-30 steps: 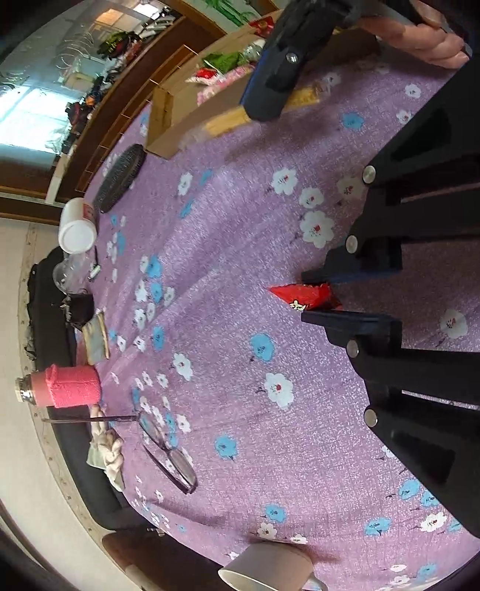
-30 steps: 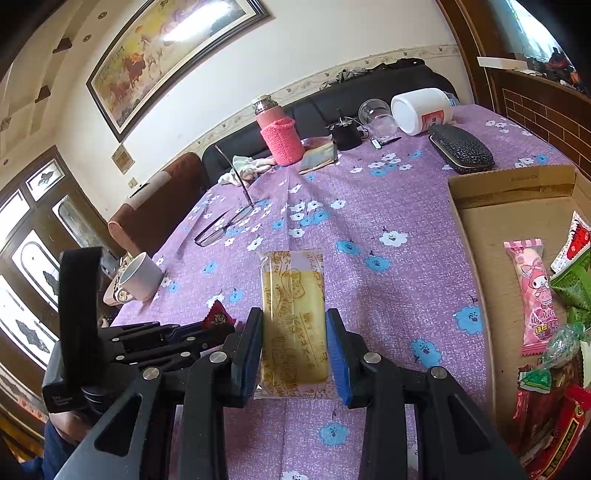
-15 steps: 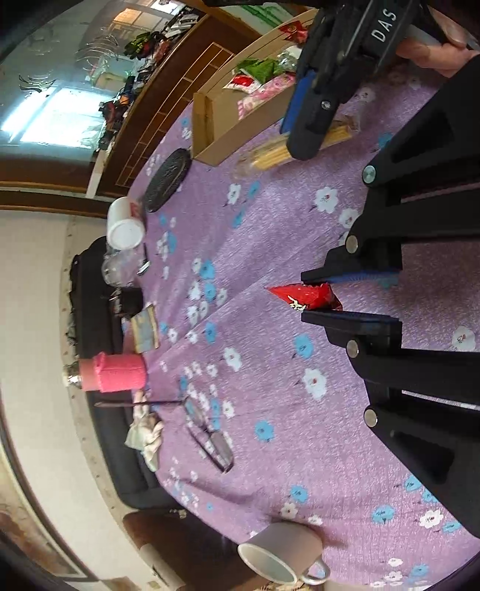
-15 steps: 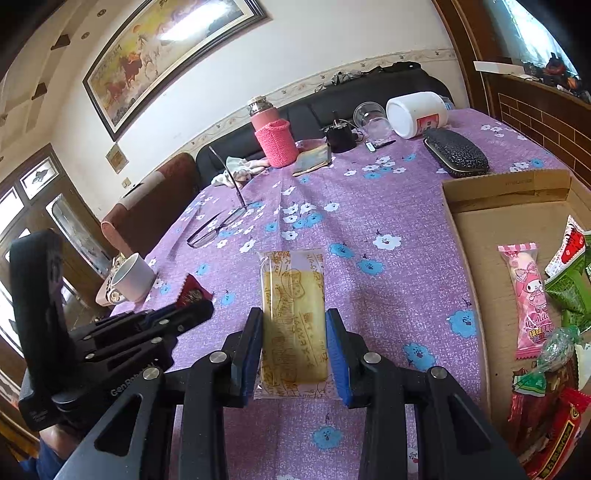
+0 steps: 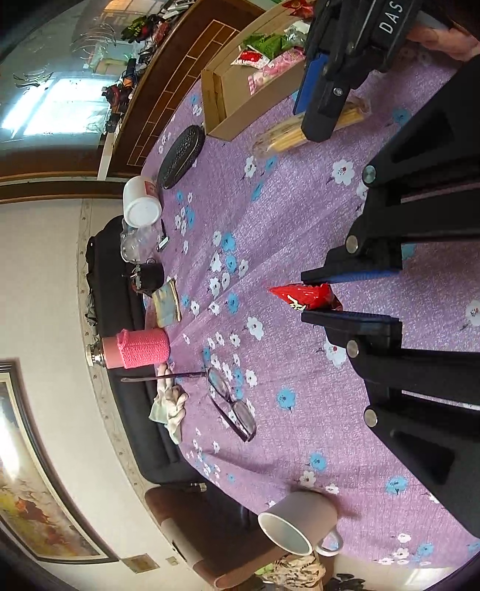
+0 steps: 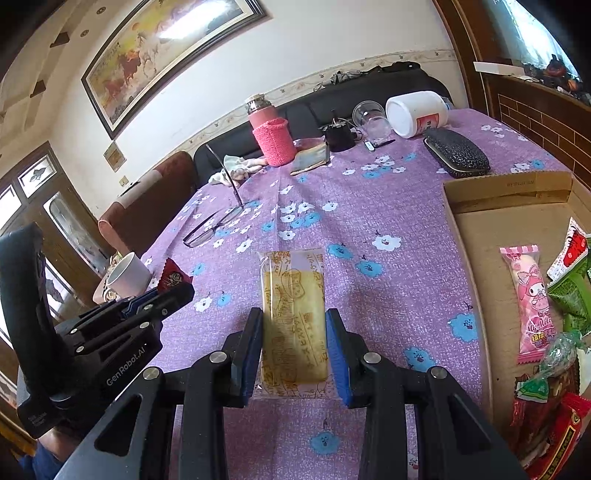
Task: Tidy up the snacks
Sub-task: 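Lift and carry both held packets toward the cardboard tray, then lower the yellow cake packet and red candy packet into the tray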
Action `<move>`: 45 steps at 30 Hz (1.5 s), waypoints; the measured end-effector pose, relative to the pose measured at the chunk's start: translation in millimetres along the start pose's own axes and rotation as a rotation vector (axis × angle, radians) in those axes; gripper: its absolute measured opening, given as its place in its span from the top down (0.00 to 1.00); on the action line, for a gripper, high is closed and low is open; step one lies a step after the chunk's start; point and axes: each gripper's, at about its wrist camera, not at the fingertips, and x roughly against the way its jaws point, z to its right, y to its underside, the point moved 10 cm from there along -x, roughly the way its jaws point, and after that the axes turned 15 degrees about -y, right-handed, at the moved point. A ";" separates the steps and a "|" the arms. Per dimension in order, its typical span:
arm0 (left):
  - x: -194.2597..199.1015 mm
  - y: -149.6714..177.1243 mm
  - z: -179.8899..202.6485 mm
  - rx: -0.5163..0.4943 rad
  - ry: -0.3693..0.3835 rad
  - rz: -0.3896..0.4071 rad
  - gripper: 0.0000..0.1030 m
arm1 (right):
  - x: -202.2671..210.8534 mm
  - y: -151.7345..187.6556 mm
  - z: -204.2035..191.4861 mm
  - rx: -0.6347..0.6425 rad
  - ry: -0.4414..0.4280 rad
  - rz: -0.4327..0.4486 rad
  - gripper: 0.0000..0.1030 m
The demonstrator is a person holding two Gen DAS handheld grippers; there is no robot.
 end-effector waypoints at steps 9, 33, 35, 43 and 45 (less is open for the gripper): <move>7.1 -3.5 -2.5 -0.012 -0.039 0.043 0.87 | 7.3 -0.9 4.3 -0.011 0.023 0.026 0.65; 49.7 -4.4 25.6 -0.045 0.058 0.114 0.87 | 127.4 3.0 33.8 -0.106 0.167 0.224 0.65; 55.5 -2.7 36.0 -0.055 0.105 0.101 0.87 | 152.1 6.5 51.7 -0.148 0.194 0.258 0.65; 87.1 -3.9 92.7 -0.086 0.294 0.037 0.87 | 211.2 21.8 108.7 -0.260 0.260 0.350 0.65; 97.5 -6.1 115.3 -0.102 0.351 0.024 0.87 | 216.4 21.9 116.4 -0.268 0.275 0.363 0.65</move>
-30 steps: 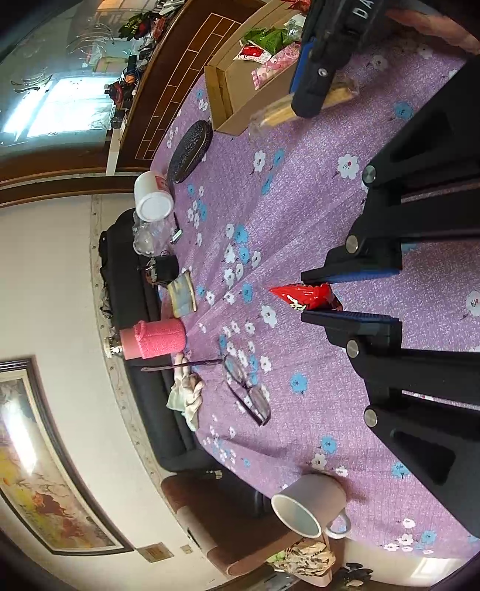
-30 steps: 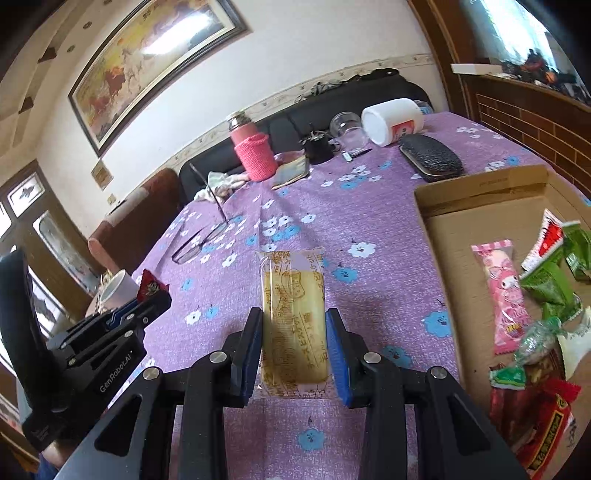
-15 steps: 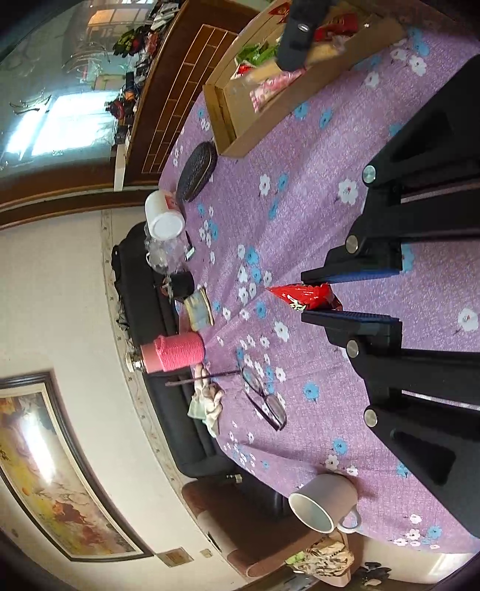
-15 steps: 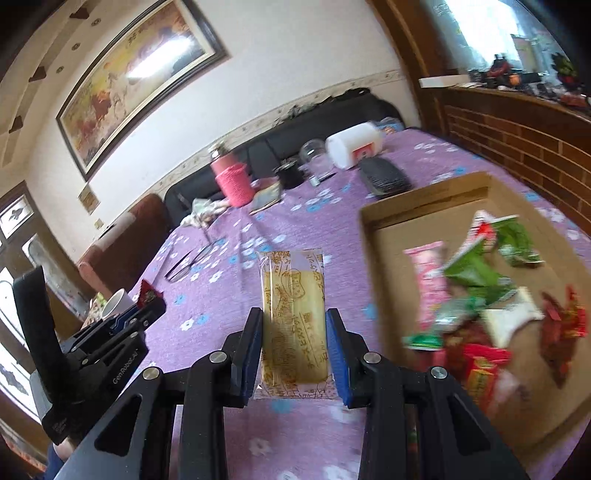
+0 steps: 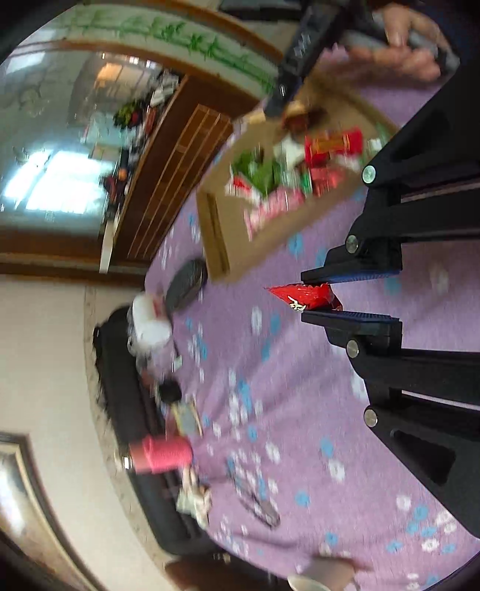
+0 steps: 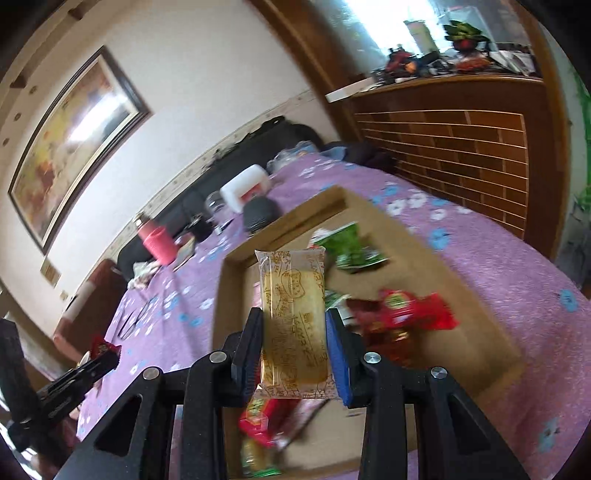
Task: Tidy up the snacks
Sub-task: 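Lower the yellow cake packet and red candy packet into the tray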
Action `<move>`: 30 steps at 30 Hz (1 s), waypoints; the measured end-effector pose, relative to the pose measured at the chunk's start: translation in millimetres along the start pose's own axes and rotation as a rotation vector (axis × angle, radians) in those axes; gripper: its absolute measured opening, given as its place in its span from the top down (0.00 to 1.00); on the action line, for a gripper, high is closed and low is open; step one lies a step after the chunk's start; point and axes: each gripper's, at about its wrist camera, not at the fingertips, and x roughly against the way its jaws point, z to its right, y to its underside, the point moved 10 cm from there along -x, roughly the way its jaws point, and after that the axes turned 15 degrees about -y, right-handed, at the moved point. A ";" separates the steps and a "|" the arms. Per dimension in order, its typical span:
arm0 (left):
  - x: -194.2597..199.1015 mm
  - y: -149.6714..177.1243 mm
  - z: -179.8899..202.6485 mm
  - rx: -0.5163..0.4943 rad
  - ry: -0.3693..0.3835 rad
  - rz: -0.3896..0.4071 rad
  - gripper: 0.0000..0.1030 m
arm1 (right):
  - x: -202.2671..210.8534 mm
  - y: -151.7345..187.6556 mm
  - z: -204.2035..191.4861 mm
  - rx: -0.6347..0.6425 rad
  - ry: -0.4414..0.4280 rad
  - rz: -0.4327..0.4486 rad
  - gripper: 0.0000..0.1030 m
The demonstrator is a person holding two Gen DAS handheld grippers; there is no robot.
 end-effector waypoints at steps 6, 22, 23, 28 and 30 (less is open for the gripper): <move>0.5 -3.3 91.8 -0.053 0.177 -0.044 0.87 | -3.2 2.1 20.5 -0.022 0.017 0.009 0.65; -41.6 28.3 153.2 -0.174 0.125 -0.044 0.87 | -9.0 7.7 23.2 -0.016 0.015 -0.020 0.64; -41.9 28.1 153.0 -0.177 0.120 -0.036 0.87 | -9.8 8.2 22.4 -0.012 0.015 -0.024 0.64; -37.4 29.7 155.1 -0.223 0.082 0.014 0.87 | -11.4 9.1 22.2 -0.008 0.016 -0.031 0.64; -35.2 30.2 156.7 -0.235 0.073 0.027 0.87 | -11.3 9.2 21.8 -0.006 0.017 -0.030 0.64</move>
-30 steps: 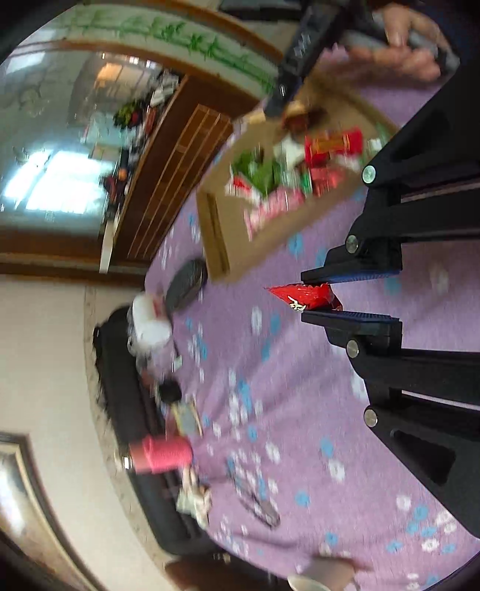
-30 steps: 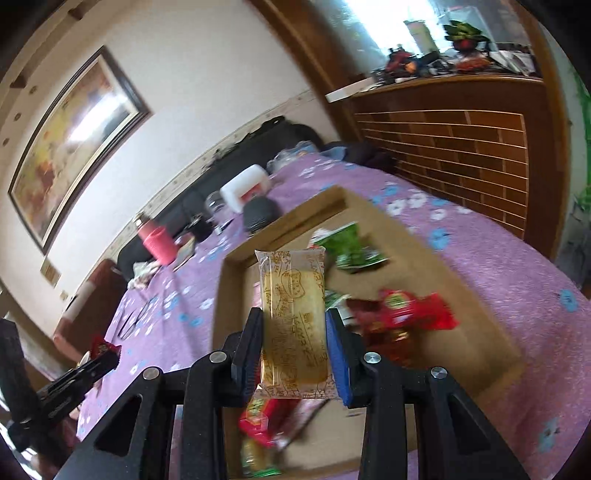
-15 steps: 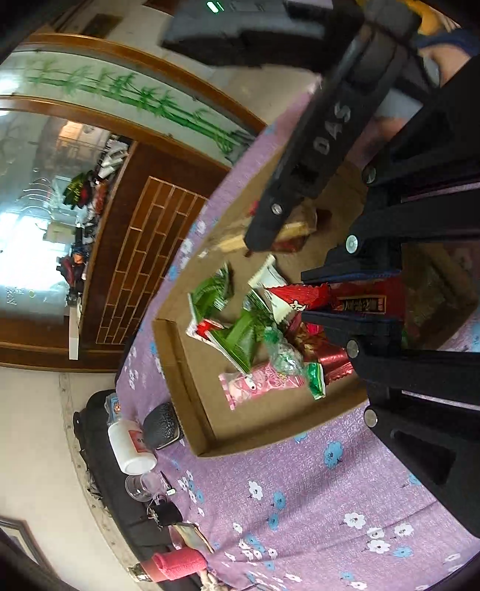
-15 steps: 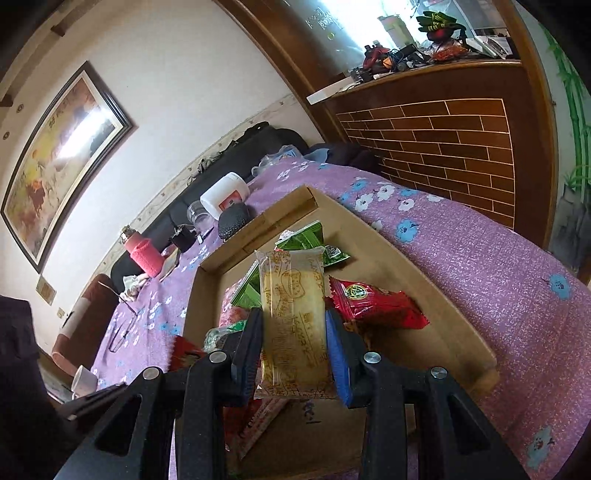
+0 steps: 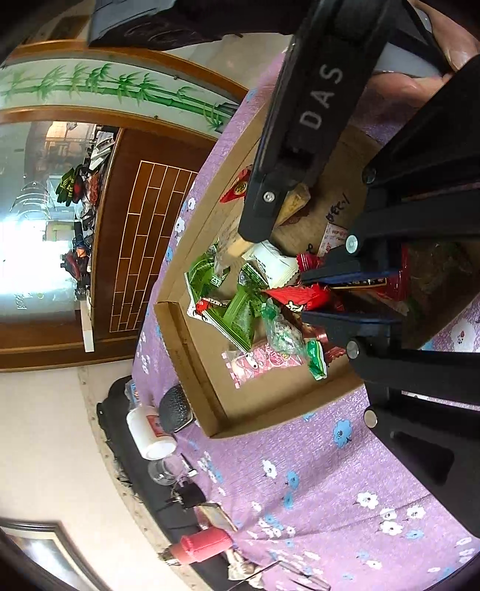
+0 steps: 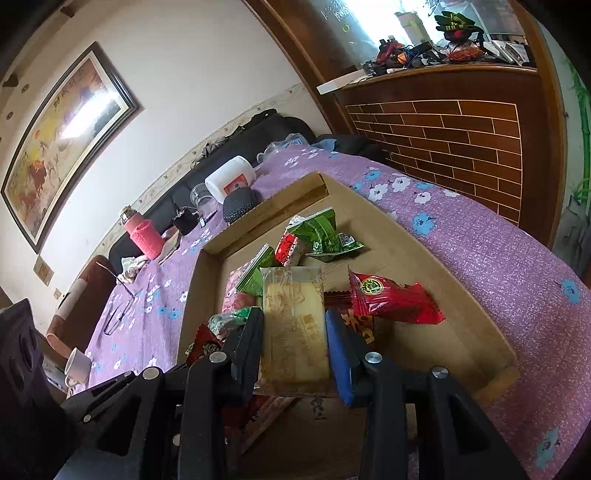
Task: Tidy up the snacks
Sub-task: 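Lower the yellow cake packet and red candy packet into the tray, then open the right gripper to drop the cake packet while the left drops its red packet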
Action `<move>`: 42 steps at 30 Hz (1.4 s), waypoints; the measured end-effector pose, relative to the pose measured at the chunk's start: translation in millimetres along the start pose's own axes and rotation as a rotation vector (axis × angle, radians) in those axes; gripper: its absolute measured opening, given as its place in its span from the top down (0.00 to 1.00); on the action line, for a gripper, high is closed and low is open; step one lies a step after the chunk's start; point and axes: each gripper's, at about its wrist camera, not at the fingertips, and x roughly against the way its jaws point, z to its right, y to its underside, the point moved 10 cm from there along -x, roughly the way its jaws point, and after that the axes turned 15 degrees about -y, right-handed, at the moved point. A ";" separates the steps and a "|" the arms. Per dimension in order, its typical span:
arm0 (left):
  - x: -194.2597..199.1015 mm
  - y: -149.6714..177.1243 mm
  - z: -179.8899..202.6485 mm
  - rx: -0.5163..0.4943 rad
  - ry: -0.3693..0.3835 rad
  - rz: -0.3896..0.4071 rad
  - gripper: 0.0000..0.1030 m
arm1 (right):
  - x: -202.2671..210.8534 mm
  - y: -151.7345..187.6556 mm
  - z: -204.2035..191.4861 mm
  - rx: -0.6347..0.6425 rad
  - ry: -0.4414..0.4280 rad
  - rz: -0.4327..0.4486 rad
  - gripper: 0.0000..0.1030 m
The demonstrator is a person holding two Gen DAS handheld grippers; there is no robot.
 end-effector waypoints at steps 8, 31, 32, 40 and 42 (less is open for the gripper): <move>5.6 -0.2 6.1 -0.059 -0.047 0.050 0.87 | 1.0 0.3 2.1 0.001 0.006 0.003 0.64; 11.4 -2.8 10.1 -0.086 -0.072 0.097 0.61 | 5.6 -0.4 1.0 0.011 0.016 0.012 0.62; 11.9 -2.9 10.1 -0.085 -0.073 0.099 0.60 | 6.2 -0.4 1.0 0.013 0.016 0.013 0.60; 13.9 -4.6 10.3 -0.085 -0.074 0.111 0.52 | 8.7 -2.2 -4.0 0.032 0.019 0.028 0.52; 15.0 -4.6 10.3 -0.083 -0.076 0.114 0.49 | 10.8 -3.0 -4.9 0.038 0.020 0.038 0.51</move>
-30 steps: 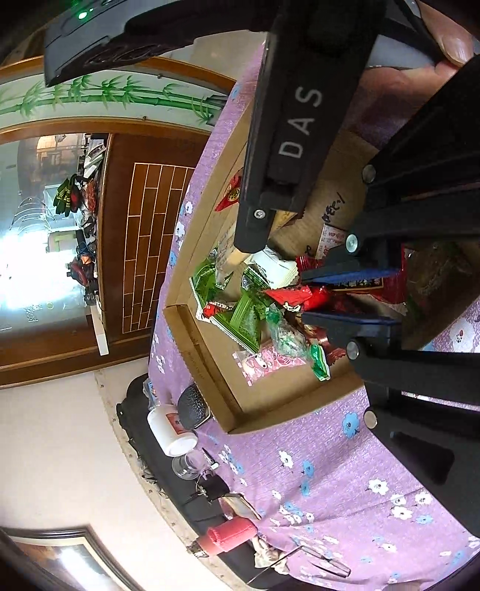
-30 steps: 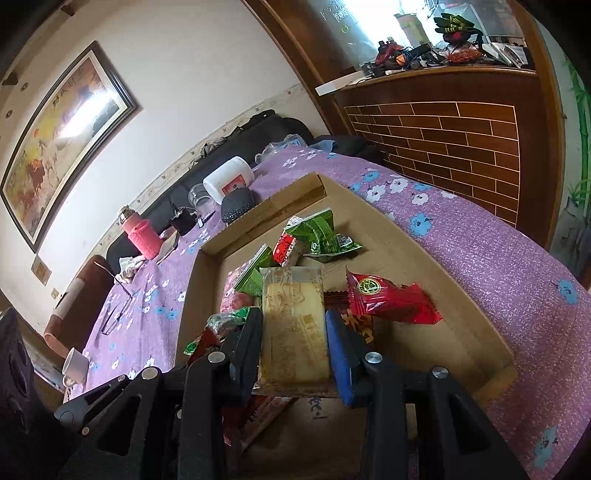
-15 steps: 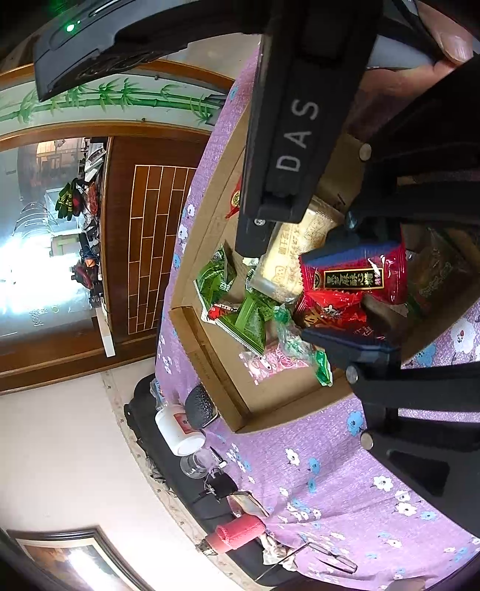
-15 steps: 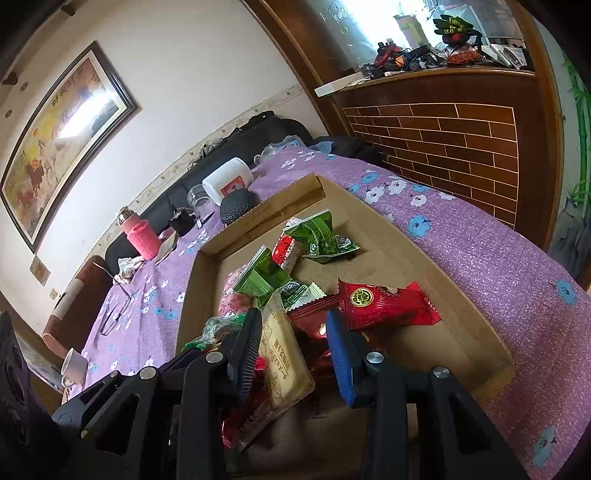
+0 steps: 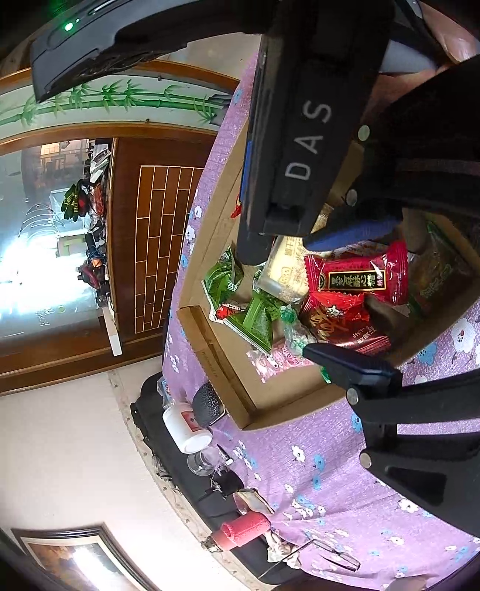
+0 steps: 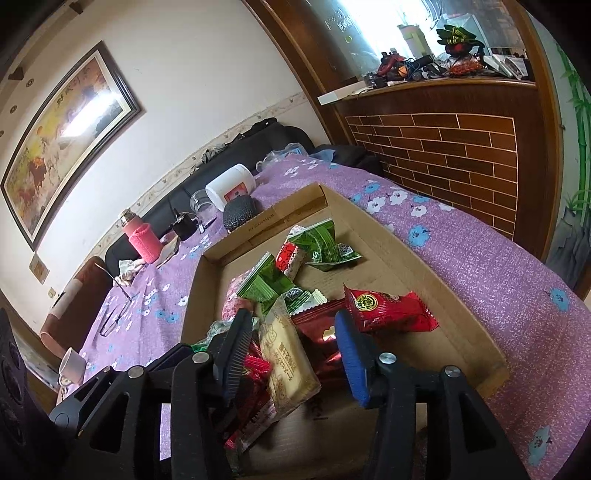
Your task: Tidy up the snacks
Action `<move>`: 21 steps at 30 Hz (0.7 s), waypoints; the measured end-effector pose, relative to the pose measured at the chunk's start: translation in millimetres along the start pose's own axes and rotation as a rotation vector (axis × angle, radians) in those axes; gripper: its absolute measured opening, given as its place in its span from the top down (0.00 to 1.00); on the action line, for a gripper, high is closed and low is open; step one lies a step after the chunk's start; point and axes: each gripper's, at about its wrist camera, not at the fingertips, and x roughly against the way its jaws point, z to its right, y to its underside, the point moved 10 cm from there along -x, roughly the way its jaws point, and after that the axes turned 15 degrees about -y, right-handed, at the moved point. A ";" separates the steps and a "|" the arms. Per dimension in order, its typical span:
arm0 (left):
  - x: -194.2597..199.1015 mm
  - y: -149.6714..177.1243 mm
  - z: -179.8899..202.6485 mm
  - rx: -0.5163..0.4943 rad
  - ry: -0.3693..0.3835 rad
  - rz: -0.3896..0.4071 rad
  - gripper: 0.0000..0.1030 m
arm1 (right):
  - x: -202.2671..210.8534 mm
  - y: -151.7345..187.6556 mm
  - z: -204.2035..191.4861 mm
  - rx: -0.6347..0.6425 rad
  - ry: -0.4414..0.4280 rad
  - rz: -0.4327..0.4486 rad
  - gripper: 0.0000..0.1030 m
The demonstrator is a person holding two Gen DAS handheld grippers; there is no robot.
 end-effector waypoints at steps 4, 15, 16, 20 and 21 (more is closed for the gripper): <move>3.4 -2.0 -0.5 0.006 -0.004 0.009 0.39 | 7.0 -2.8 -1.1 0.010 0.011 0.029 0.47; 19.8 -14.5 -12.7 0.005 -0.035 -0.001 0.13 | 58.7 -15.4 2.2 0.035 0.111 0.156 0.19; 21.8 -15.4 -16.3 0.008 -0.039 -0.009 0.10 | 65.6 -18.0 3.1 0.041 0.130 0.173 0.16; 31.6 -12.5 -37.3 0.007 -0.061 -0.053 0.05 | 90.6 -21.3 1.6 0.070 0.183 0.222 0.09; 34.8 -9.7 -44.5 0.011 -0.065 -0.068 0.04 | 93.7 -19.8 0.7 0.066 0.183 0.224 0.09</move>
